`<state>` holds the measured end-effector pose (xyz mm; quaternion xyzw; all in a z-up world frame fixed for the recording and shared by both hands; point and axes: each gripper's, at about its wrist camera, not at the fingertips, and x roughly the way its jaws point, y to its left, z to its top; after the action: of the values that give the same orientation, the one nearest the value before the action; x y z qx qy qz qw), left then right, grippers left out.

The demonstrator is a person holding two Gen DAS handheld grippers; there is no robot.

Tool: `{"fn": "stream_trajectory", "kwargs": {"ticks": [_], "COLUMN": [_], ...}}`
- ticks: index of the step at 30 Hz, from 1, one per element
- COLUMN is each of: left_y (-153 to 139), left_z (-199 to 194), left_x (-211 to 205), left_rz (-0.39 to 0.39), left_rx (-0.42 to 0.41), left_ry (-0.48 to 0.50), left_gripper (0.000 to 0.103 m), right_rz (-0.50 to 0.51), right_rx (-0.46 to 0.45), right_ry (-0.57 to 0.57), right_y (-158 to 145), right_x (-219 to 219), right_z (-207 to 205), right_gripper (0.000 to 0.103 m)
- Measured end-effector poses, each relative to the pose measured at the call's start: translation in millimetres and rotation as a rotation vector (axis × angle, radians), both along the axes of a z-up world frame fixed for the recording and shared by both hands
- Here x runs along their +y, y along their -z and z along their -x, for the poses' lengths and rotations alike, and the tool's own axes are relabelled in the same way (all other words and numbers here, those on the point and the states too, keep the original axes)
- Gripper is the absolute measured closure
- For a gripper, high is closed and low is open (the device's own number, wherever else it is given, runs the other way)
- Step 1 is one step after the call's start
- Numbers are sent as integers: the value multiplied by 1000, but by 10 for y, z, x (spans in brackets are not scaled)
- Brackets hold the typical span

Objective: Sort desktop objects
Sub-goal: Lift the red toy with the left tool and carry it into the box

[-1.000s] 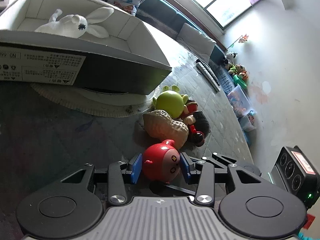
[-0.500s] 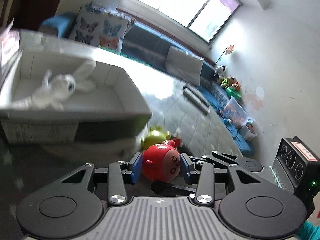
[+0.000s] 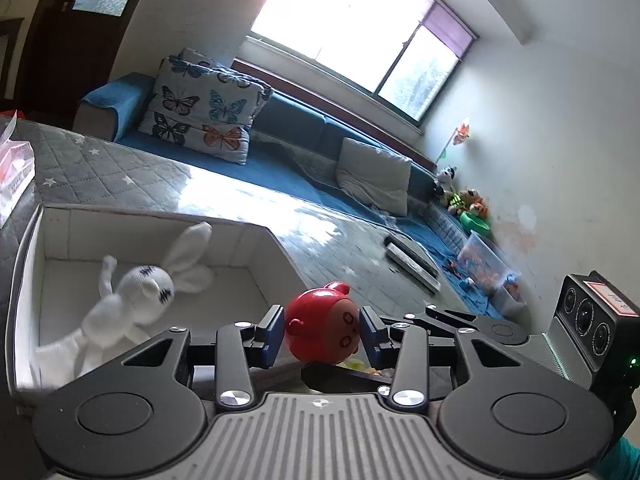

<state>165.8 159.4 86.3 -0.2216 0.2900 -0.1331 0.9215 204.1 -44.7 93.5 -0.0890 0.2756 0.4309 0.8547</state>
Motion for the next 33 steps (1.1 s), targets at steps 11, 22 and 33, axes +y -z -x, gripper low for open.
{"fn": "stream_trajectory", "kwargs": {"ticks": [11, 22, 33], "left_y": [445, 771, 846], "left_z": [-613, -842, -851], "left_x": [460, 624, 635], "left_rz": [108, 164, 174], "left_rx": [137, 239, 278], "left_ry": [-42, -66, -84], "left_gripper": [59, 61, 61], "right_rz": [70, 162, 265], "right_rx": [143, 234, 185], "right_ry": [-7, -8, -15], "right_y": [311, 636, 683], "right_x": [419, 650, 809], "right_z": [-642, -908, -907], "right_gripper": [40, 40, 39]}}
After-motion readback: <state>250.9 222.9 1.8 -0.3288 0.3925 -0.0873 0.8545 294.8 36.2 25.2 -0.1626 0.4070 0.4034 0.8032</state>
